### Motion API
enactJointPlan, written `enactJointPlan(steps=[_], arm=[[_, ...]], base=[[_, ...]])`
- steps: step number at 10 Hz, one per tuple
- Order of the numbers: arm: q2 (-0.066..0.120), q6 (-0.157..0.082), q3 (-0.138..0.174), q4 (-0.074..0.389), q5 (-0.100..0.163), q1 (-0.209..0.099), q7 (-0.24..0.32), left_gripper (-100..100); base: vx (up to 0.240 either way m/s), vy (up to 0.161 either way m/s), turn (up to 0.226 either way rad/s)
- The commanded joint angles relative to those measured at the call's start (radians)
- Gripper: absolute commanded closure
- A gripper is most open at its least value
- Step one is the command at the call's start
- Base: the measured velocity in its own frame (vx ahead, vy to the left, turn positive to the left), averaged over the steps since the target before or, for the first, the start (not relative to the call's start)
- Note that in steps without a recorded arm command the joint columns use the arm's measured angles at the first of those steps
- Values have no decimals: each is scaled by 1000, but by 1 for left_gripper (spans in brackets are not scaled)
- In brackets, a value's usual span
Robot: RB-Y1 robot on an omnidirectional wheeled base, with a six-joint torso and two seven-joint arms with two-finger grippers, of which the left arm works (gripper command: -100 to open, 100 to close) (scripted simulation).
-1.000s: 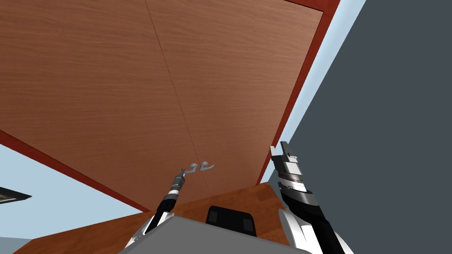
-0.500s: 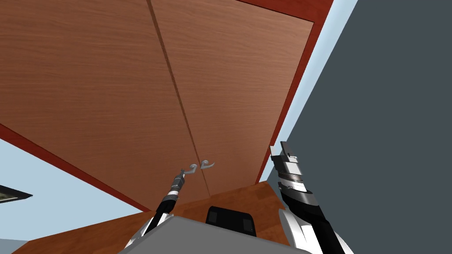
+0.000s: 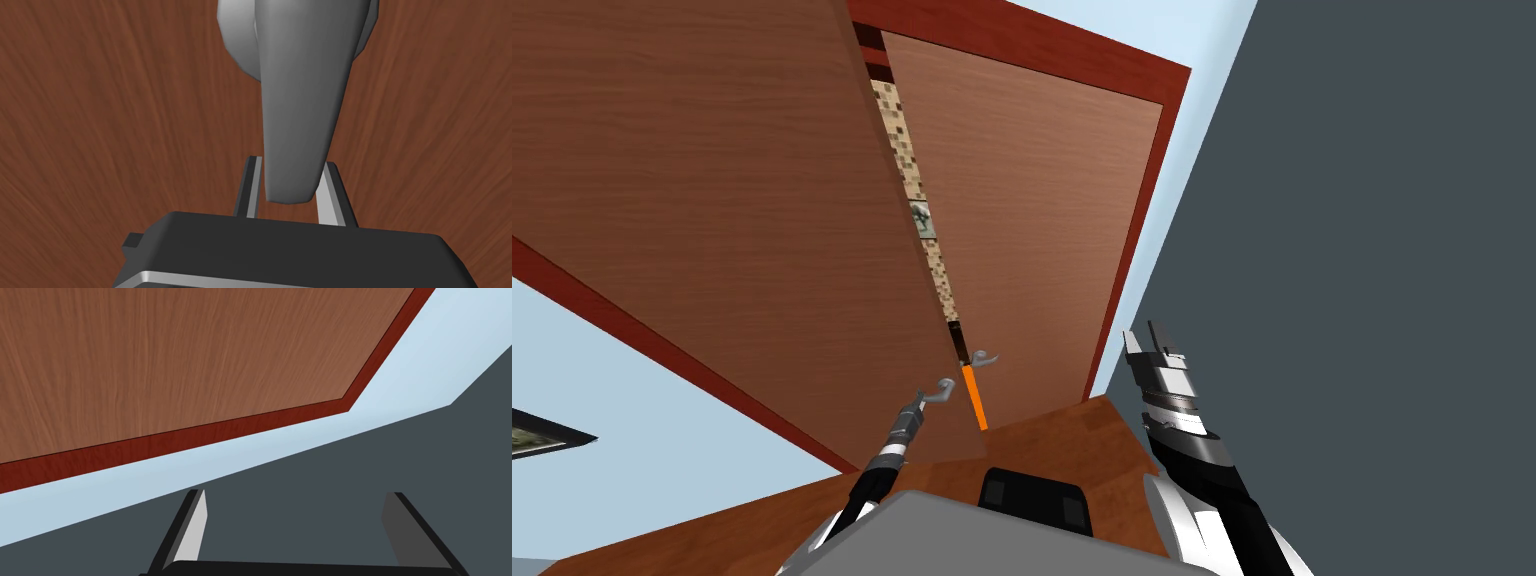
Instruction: Pull the door open
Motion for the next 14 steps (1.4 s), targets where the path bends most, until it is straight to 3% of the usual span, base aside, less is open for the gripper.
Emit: enactJointPlan(steps=[1,5,6,7,14], arm=[[9,-32,-23,7,-11,4,23,100],[16,-77,-71,-2,-34,14,57,100],[28,-61,-53,-1,-25,17,54,100],[35,-91,-67,5,-31,34,68,100],[69,-212,-123,18,-56,102,121,100]], base=[[-206,35,-187],[-166,39,-137],[-52,31,-6],[-128,15,-153],[-192,45,-142]])
